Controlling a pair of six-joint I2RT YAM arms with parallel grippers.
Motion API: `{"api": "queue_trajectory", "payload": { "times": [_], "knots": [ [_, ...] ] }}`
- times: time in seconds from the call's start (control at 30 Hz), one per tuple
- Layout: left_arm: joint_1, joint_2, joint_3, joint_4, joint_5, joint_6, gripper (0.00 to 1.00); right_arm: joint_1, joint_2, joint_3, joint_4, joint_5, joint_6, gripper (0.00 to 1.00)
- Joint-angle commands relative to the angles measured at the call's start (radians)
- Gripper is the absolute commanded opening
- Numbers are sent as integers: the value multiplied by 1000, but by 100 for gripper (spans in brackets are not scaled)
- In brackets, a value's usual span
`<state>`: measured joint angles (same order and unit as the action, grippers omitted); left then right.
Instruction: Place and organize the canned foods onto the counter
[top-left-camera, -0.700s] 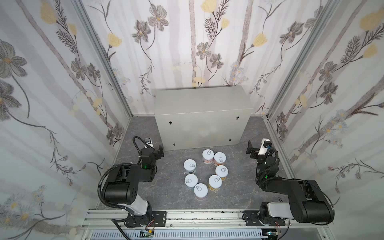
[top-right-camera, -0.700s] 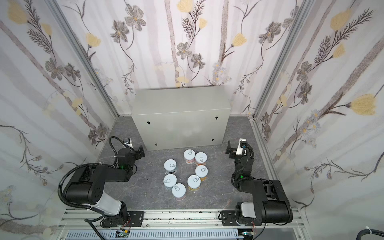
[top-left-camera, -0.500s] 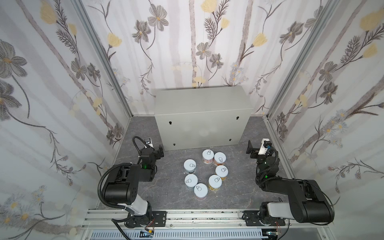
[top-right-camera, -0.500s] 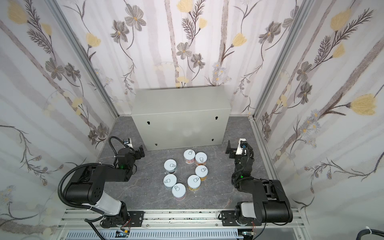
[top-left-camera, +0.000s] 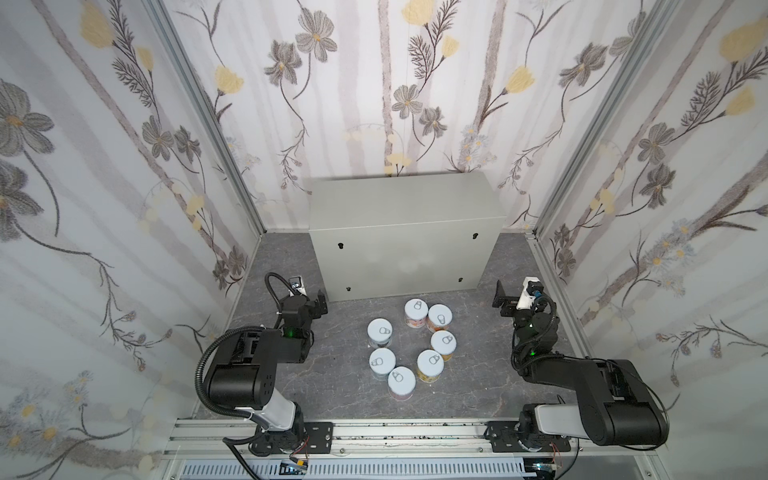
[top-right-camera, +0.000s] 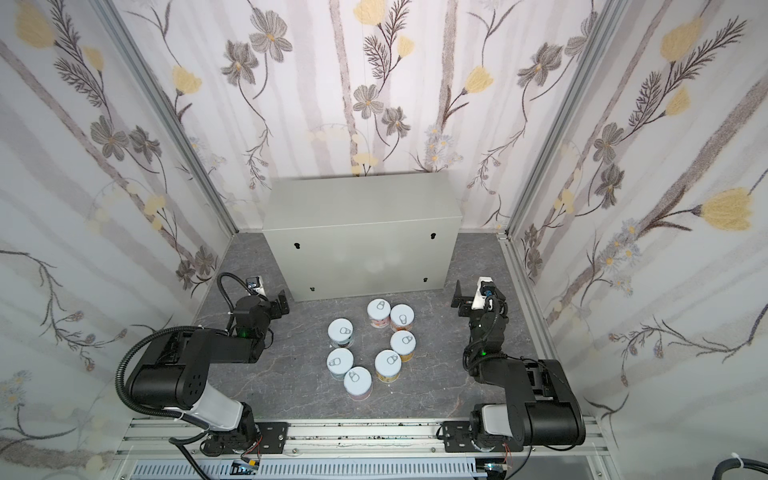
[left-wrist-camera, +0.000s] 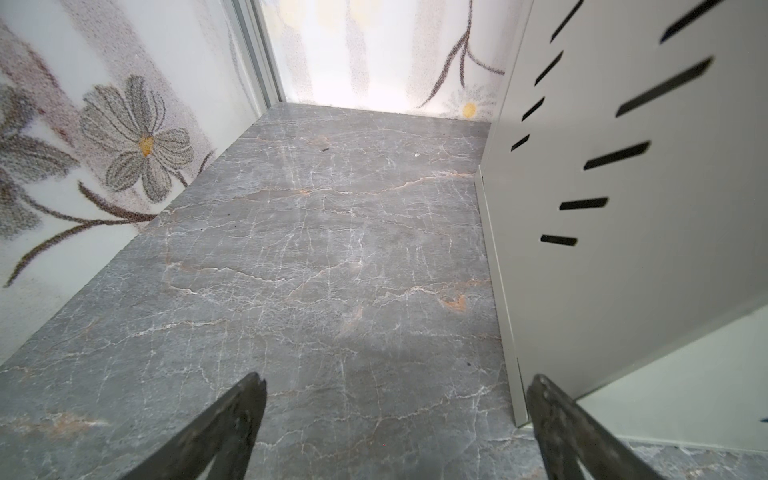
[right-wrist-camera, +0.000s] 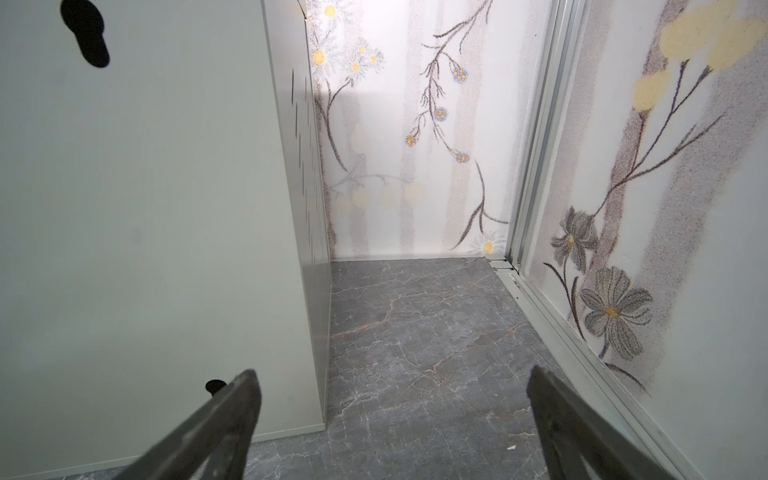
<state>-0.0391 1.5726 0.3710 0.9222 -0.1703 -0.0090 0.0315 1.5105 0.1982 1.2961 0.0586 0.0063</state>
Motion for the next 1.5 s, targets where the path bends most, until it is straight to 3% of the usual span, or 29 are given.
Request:
{"api": "queue_trajectory", "payload": {
  "times": [0.0, 0.13, 0.23, 0.37, 0.43, 0.53, 0.63, 0.77, 0.83, 0.97, 1.07, 1.27, 1.47],
  "knots": [
    [5, 3, 11, 13, 16, -3, 100, -1, 1, 6, 9, -6, -9, 100],
    [11, -2, 7, 19, 20, -8, 100, -1, 0, 6, 10, -7, -8, 100],
    [-19, -37, -10, 15, -117, -26, 100, -2, 2, 10, 7, -11, -7, 100],
    [-41, -46, -37, 73, -137, 2, 100, -7, 1, 7, 8, -23, -9, 100],
    [-66, -68, -52, 91, -227, 7, 100, -5, -11, 11, -8, -52, -20, 100],
    [-72, -180, 1, -102, -253, 1, 100, 6, -61, 42, -103, -47, -39, 100],
    [-105, -257, 64, -270, -347, -20, 100, 10, -112, 105, -276, 0, -9, 100],
    [-137, -373, 197, -660, -437, -178, 100, 25, -191, 208, -580, 77, 109, 100],
    [-155, -408, 291, -921, -477, -306, 100, 78, -234, 255, -746, 201, 112, 100],
    [-187, -458, 433, -1289, -406, -468, 100, 162, -320, 360, -1090, 325, 200, 100],
    [-226, -519, 469, -1444, -393, -531, 100, 231, -377, 396, -1254, 319, 272, 100],
    [-236, -672, 473, -1542, -223, -530, 100, 461, -387, 399, -1447, 289, 475, 100],
    [-236, -726, 520, -1586, -47, -426, 100, 726, -301, 385, -1465, 347, 653, 100]
  ]
}}
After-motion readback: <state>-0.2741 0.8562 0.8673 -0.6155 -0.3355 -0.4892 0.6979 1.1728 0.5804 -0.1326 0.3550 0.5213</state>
